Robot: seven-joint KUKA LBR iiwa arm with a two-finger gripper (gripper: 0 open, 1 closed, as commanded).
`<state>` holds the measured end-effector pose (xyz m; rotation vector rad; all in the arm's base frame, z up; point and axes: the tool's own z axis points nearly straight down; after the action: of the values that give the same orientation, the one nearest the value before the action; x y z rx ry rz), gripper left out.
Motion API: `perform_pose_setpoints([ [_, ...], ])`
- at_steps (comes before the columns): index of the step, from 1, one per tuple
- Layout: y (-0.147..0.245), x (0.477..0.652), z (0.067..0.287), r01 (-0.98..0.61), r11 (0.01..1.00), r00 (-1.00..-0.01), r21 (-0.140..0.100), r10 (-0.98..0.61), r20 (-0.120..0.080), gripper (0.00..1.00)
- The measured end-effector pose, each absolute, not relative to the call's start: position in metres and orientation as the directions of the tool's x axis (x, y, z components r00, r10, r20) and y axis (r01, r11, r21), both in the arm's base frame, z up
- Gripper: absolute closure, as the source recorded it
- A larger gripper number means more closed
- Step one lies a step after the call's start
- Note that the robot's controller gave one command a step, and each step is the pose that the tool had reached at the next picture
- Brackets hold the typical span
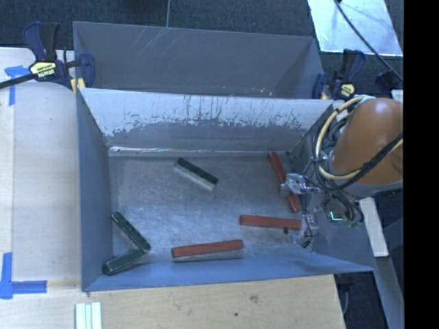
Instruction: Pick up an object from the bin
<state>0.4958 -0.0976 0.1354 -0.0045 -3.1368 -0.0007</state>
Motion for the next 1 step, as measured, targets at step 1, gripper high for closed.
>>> perform_pose_setpoints([
  [1, -0.0622, 0.4903, 0.0660, -0.038, 0.999, -0.999, 0.002, -0.038, 0.004, 0.00],
])
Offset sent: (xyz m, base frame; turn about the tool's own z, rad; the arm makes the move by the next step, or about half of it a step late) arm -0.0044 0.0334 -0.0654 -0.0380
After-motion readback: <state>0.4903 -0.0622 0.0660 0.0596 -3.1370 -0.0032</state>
